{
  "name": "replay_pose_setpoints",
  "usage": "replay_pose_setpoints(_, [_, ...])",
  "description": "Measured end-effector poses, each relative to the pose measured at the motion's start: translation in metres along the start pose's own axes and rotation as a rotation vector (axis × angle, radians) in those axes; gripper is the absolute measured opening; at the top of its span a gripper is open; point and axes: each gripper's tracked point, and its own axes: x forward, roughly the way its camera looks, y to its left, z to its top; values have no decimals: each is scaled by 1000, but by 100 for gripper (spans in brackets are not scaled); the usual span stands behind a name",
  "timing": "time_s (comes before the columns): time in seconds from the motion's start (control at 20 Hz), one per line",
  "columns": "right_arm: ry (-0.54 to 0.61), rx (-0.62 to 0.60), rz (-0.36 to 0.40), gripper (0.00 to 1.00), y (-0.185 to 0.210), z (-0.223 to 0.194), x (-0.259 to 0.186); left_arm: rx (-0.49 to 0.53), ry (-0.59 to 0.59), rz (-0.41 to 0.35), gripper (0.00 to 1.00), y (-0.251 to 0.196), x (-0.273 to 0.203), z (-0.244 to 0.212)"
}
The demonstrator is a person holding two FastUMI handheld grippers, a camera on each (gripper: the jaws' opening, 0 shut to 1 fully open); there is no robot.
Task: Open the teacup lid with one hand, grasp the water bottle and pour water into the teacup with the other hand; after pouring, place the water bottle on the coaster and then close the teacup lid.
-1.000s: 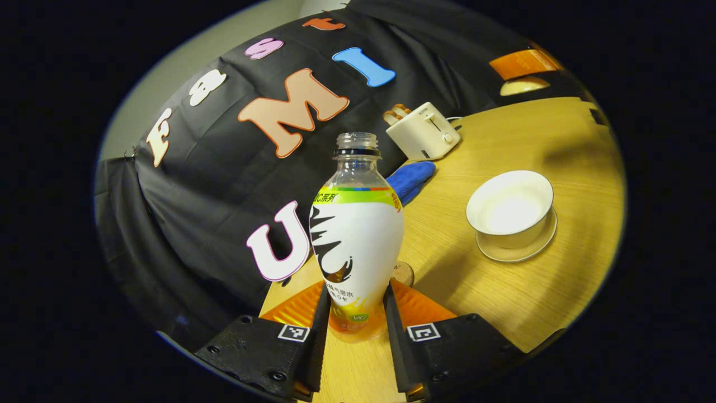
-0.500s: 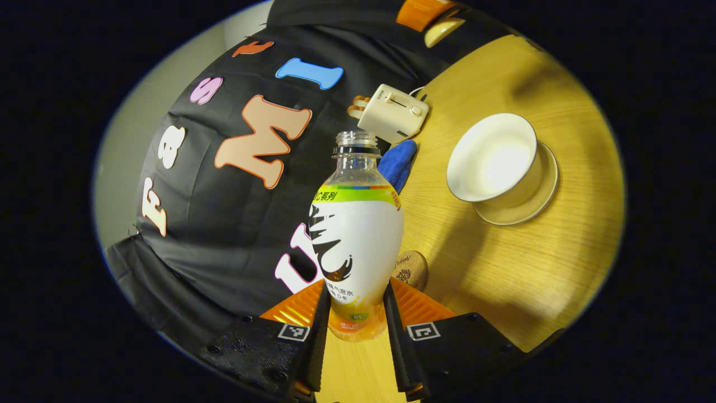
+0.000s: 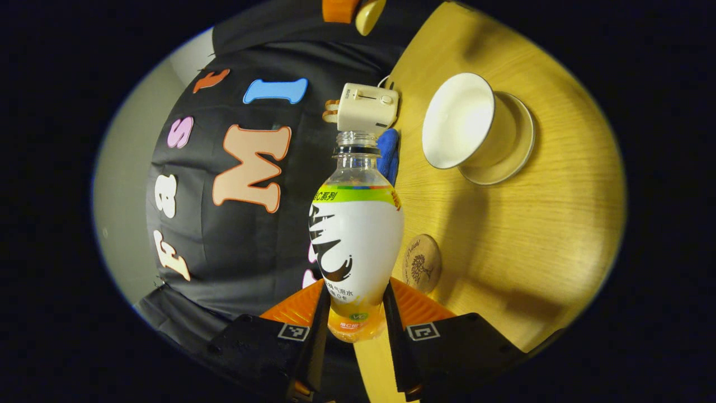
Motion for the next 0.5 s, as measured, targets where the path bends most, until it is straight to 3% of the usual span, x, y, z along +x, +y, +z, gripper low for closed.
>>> replay_pose_setpoints(0.5, [0,-1,6,31,1,1,-2,219,11,-10,48,7,-2,-5])
